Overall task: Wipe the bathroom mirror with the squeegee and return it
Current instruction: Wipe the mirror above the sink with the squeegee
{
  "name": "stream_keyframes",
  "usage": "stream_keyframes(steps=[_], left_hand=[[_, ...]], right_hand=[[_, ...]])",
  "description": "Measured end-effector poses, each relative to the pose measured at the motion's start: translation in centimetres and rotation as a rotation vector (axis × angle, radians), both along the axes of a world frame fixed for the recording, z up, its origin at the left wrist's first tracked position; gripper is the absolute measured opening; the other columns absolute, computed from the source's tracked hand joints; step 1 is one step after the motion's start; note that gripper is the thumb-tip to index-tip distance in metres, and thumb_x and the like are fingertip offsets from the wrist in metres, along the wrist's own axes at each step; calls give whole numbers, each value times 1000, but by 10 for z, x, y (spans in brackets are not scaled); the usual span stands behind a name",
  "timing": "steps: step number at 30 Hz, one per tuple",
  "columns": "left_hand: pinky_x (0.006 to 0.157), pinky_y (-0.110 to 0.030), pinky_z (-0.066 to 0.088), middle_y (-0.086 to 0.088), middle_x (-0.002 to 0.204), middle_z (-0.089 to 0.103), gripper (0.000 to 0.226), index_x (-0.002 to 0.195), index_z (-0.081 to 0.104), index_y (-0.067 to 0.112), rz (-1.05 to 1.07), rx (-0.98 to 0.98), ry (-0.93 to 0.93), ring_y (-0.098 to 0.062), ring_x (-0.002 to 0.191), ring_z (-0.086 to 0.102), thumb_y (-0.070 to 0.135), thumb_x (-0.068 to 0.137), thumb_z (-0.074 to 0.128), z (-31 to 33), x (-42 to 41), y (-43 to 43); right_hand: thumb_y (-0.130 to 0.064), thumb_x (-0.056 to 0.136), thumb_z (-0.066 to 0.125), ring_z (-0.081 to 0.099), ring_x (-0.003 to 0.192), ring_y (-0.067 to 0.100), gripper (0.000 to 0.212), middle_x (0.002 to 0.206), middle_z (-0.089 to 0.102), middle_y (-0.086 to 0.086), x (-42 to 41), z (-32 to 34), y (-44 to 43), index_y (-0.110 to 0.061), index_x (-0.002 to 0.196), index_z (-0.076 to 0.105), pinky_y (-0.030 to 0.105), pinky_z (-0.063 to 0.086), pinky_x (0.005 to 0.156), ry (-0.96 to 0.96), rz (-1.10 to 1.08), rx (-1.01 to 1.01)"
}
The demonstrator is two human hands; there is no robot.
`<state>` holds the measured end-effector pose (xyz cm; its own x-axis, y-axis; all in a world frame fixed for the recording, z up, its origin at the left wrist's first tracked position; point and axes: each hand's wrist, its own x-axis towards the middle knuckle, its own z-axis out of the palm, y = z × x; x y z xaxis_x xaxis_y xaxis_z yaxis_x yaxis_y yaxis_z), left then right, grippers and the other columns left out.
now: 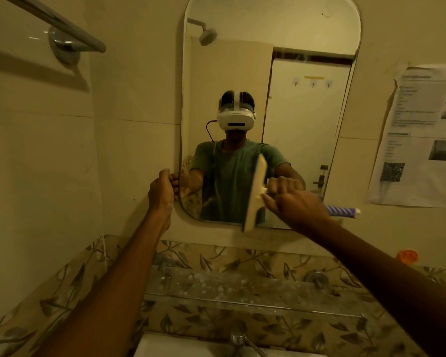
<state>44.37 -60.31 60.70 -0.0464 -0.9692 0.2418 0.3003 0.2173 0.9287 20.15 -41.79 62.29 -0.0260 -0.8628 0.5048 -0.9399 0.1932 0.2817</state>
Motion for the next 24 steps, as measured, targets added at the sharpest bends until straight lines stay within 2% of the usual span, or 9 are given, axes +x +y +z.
stream_keyframes(steps=[2, 5, 7, 9, 12, 15, 19, 22, 24], left_hand=[[80, -41, 49, -6, 82, 67, 38, 81, 65, 19, -10, 5, -8, -25, 84, 63, 37, 98, 37, 0, 0, -1], [79, -39, 49, -5, 81, 66, 38, 81, 64, 17, -40, 21, -12, -22, 80, 62, 37, 99, 37, 2, 0, -1], [75, -36, 50, -5, 80, 66, 39, 81, 64, 16, -46, 34, -13, -22, 79, 62, 38, 99, 37, 3, 1, -1], [70, -33, 50, -6, 79, 66, 40, 80, 64, 16, -45, 32, -6, -21, 75, 62, 37, 100, 36, 5, 1, 1], [73, -35, 50, -6, 82, 68, 43, 84, 66, 16, -48, 8, -8, -21, 77, 63, 38, 101, 33, 4, 2, 4], [79, -39, 51, -6, 85, 69, 45, 87, 67, 16, -29, 4, -19, -24, 82, 65, 41, 100, 31, 3, 2, 5], [70, -35, 50, -7, 81, 67, 44, 83, 65, 15, -27, -3, -34, -24, 75, 63, 40, 100, 33, 3, 4, 1], [71, -35, 48, -7, 79, 65, 43, 82, 64, 15, -36, -11, -47, -25, 78, 62, 40, 99, 34, 2, 4, -3], [75, -38, 48, -8, 79, 65, 42, 81, 63, 15, -45, -7, -46, -27, 81, 62, 39, 99, 34, 3, 3, -3]], right_hand=[[-50, 102, 31, 52, 70, 15, 44, 91, 54, 3, -17, 0, 22, -21, 114, 62, 36, 54, 59, 36, -30, -23], [-42, 102, 43, 43, 49, 12, 31, 60, 32, -9, -12, 4, 29, -23, 116, 64, 36, 54, 49, 105, 16, -76], [-47, 102, 33, 47, 55, 9, 38, 67, 39, -8, 11, 11, 15, -30, 130, 53, 27, 48, 49, 145, 57, -21], [-54, 99, 16, 57, 72, 14, 54, 88, 55, 0, 43, 16, -9, -30, 132, 51, 29, 52, 60, 136, 101, 6], [-49, 102, 23, 59, 105, 32, 48, 126, 54, 18, 95, 16, -47, -24, 132, 52, 37, 51, 73, 199, 132, -13], [-57, 101, 22, 55, 113, 33, 63, 134, 50, 19, 112, 13, -64, -10, 120, 58, 38, 46, 73, 66, 70, -11], [-67, 94, 10, 44, 123, 31, 74, 136, 44, 14, 60, 10, -40, -14, 132, 46, 42, 41, 96, -24, 59, 5], [-76, 84, -2, 49, 118, 25, 86, 136, 44, 8, 2, 2, -8, -24, 133, 45, 34, 46, 81, -41, -20, 39], [-68, 90, 5, 57, 88, 14, 74, 114, 59, 3, -13, -2, 9, -23, 114, 58, 23, 41, 63, -14, -64, 19]])
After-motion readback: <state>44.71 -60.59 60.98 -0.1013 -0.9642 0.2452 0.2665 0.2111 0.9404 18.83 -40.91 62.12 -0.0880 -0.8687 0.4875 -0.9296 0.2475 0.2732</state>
